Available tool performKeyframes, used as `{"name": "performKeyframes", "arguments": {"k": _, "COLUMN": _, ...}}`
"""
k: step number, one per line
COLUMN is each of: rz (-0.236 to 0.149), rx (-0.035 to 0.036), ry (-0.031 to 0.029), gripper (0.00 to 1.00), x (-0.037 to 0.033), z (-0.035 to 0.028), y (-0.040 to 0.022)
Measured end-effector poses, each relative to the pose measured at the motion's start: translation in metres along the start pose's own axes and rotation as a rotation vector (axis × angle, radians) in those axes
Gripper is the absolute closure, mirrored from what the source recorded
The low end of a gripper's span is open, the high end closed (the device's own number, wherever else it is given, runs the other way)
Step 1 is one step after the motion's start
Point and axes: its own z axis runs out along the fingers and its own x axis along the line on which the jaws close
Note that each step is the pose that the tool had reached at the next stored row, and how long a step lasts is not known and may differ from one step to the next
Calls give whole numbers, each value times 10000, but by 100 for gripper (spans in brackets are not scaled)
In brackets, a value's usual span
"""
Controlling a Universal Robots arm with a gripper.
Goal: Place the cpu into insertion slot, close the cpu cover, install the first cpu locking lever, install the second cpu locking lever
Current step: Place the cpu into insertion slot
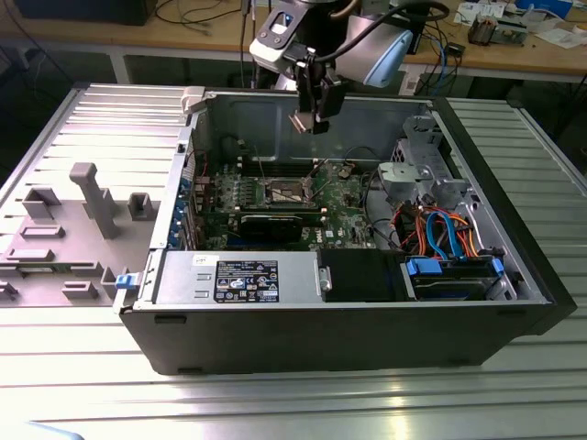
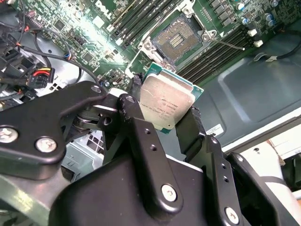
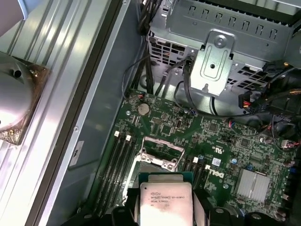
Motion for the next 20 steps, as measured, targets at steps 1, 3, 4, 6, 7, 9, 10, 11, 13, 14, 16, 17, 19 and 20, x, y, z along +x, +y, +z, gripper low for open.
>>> {"name": "performKeyframes", "arguments": {"k": 1, "rz": 123, "rx": -2, "ry": -11, "gripper": 46, "x": 0, "z": 3, "y": 0}}
{"name": "performKeyframes", "arguments": {"k": 3, "rz": 429, "rx": -8, "ry": -36, "gripper": 46, "x": 0, "z": 11, "y": -1}}
{"name": "performKeyframes", "arguments": {"k": 4, "rz": 538, "rx": -10, "ry": -45, "gripper": 46, "x": 0, "z": 13, "y": -1}}
{"name": "performKeyframes", "arguments": {"k": 6, "rz": 809, "rx": -15, "ry": -68, "gripper": 46, "x": 0, "z": 19, "y": -2}}
{"name": "performKeyframes", "arguments": {"k": 7, "rz": 954, "rx": -18, "ry": -81, "gripper": 46, "x": -1, "z": 23, "y": -2}}
{"name": "performKeyframes", "arguments": {"k": 9, "rz": 1209, "rx": -22, "ry": -103, "gripper": 46, "x": -1, "z": 26, "y": -2}}
{"name": "performKeyframes", "arguments": {"k": 10, "rz": 1280, "rx": -22, "ry": -109, "gripper": 46, "x": -1, "z": 27, "y": -2}}
{"name": "performKeyframes", "arguments": {"k": 11, "rz": 1327, "rx": -23, "ry": -113, "gripper": 46, "x": -1, "z": 27, "y": -3}}
{"name": "performKeyframes", "arguments": {"k": 13, "rz": 1362, "rx": -25, "ry": -115, "gripper": 46, "x": 0, "z": 28, "y": -2}}
{"name": "performKeyframes", "arguments": {"k": 14, "rz": 1362, "rx": -25, "ry": -115, "gripper": 46, "x": -1, "z": 28, "y": -2}}
{"name": "performKeyframes", "arguments": {"k": 16, "rz": 1364, "rx": -25, "ry": -116, "gripper": 46, "x": 0, "z": 27, "y": -2}}
{"name": "performKeyframes", "arguments": {"k": 17, "rz": 1364, "rx": -25, "ry": -116, "gripper": 46, "x": 0, "z": 27, "y": -3}}
{"name": "performKeyframes", "arguments": {"k": 19, "rz": 1364, "rx": -25, "ry": -116, "gripper": 46, "x": -1, "z": 27, "y": -3}}
{"name": "performKeyframes", "arguments": {"k": 20, "rz": 1365, "rx": -24, "ry": -116, "gripper": 46, "x": 0, "z": 27, "y": -2}}
